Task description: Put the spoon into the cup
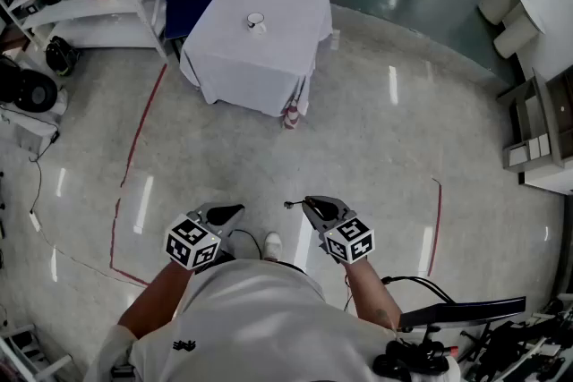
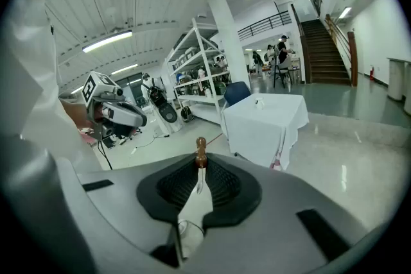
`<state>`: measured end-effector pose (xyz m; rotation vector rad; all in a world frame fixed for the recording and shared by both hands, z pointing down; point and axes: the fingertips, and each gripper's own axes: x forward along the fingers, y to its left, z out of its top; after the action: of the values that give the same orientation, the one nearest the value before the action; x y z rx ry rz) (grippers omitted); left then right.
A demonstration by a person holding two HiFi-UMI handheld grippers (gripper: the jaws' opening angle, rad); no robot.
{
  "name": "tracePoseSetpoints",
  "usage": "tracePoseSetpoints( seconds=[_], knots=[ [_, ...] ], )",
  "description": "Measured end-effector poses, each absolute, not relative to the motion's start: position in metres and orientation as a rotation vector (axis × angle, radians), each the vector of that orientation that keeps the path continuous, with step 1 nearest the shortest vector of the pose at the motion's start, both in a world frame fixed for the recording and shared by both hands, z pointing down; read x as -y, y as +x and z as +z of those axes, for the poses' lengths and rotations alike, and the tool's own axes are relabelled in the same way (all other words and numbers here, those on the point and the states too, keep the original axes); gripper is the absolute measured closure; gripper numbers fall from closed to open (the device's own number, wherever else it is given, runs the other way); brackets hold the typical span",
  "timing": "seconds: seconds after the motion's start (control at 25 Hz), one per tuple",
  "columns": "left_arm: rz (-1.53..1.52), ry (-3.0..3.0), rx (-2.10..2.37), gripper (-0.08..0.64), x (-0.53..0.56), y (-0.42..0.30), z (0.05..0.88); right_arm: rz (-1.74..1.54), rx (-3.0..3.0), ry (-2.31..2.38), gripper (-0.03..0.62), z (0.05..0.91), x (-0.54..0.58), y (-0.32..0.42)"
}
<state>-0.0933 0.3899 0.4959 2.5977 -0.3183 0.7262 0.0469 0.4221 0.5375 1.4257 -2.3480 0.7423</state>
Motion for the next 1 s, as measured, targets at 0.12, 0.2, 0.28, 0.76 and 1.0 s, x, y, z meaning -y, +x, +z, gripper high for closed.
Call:
tracePoseSetpoints(
  seconds=[0.12, 0.2, 0.28, 0.76, 1.0],
  knots=[
    [0.713, 2.647, 0.352, 0.552, -0.38, -0.074, 0.483, 0.727, 2.355, 1.474, 0.549, 0.532, -0.427, 0.068],
    [0.685, 2.678, 0.366, 0.552, -0.375, -0.058, 0.474, 0.714, 2.364, 1.481, 0.549, 0.53, -0.428, 0.078],
    [0.661, 2.692, 0.374, 0.552, -0.375, -0.047, 0.469, 0.7, 2.368, 1.463, 0.549, 0.534, -0.428, 0.082],
    [0.638, 2.609, 0.507, 0.552, -0.358, -0.07, 0.484, 0.786, 2.449, 1.352, 0.55, 0.542, -0.386, 0.07],
    [0.579, 2.627, 0.486, 0.552, -0.293, -0.067, 0.486, 0.77, 2.429, 1.372, 0.551, 0.536, -0.32, 0.072]
  ],
)
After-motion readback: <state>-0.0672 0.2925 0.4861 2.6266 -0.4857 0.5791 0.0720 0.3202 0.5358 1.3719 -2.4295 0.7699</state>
